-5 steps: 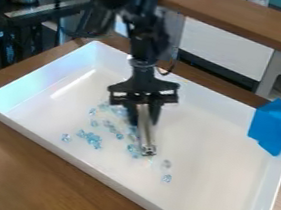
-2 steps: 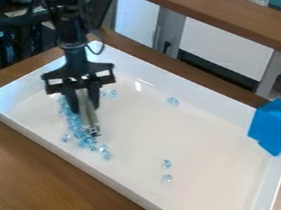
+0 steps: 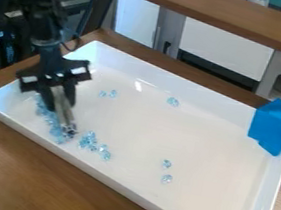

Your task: Sweep into pile

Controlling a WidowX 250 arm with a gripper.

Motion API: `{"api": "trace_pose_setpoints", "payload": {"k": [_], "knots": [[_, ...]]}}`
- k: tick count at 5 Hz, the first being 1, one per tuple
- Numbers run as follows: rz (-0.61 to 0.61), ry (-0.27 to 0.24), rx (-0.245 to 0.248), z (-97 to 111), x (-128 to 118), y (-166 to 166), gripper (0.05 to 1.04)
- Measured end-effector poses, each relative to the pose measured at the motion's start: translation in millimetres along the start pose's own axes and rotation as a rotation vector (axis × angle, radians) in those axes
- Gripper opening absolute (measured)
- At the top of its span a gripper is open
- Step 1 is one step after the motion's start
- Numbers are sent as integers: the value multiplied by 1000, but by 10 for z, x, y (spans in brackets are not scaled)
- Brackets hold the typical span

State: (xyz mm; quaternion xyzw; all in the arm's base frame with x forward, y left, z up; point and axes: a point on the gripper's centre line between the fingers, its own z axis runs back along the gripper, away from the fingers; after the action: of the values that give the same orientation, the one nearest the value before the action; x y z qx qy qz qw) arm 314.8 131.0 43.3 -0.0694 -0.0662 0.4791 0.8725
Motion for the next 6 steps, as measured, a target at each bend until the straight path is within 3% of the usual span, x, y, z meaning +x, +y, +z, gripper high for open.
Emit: {"api": "trace_pose_setpoints", "payload": {"k": [2,3,4,5,6], "knots": [[-13,26,-45,309,-48,21,381],[-13,42,-110,473,-110,-382,381],[-99,57,-124,491,-441,-869,381],[-183,-55,-94,346,-815,-1239,381],[-309,-82,-45,206,-1291,-1502,381]]}}
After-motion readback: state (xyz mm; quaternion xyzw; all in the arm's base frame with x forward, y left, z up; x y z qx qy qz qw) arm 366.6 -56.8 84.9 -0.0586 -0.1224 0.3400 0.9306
